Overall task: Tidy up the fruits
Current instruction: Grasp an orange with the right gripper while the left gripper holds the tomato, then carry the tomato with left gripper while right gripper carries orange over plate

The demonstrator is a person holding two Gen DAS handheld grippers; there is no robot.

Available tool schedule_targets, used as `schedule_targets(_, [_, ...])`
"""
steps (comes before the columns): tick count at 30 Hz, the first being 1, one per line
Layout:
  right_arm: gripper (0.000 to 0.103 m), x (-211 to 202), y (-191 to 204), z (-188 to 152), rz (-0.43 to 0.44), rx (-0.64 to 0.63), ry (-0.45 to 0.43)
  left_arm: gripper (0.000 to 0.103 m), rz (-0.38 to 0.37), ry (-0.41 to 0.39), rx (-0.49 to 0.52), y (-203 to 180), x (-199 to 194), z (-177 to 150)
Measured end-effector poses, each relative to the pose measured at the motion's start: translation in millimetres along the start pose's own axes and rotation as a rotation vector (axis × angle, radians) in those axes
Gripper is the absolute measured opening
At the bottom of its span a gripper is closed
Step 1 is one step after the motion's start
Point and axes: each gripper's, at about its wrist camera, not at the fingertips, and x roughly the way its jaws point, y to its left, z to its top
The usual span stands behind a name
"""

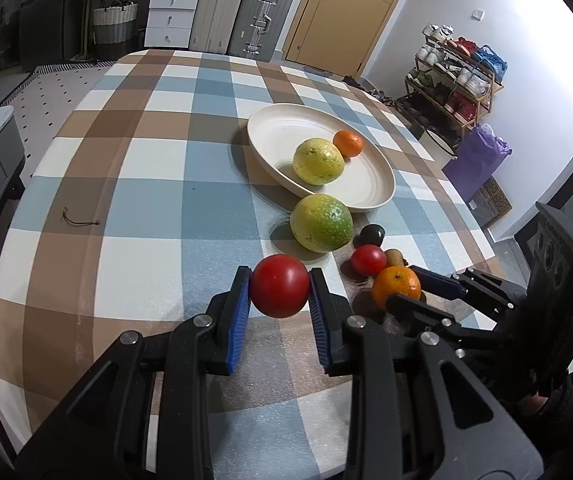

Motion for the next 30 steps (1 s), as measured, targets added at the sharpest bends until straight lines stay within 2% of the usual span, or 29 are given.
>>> schedule_targets(5, [0.039, -12.4, -7.2, 3.7, 0.032, 0.035, -0.044, 0.025, -0.013, 0.007, 0.005, -7.1, 2.4, -0.1])
schedule_targets(9, [0.039, -25.7, -14.3, 7.3, 0.089, 0.068, -0.097, 0.025, -0.016, 0.012, 0.007, -12.7, 4.2, 0.5])
schedule_targets(14, [0.039, -34.6, -21.9, 13.2, 0.11, 0.087, -0.131, 0.025, -0.026, 0.008, -0.008, -14.2, 4.9, 6.2])
schedule_targets(21, [0.039, -39.0, -36.4, 26.3, 0.145, 0.134, -0.159, 0.025, -0.046, -0.006, 0.008, -26.0, 7.4, 28.7])
schedule_targets(30, [0.039, -33.0, -54.8, 51.3, 0.171, 0.164, -0.174, 0.025, -0.086, 0.006, 0.042, -41.9, 29.0, 69.8])
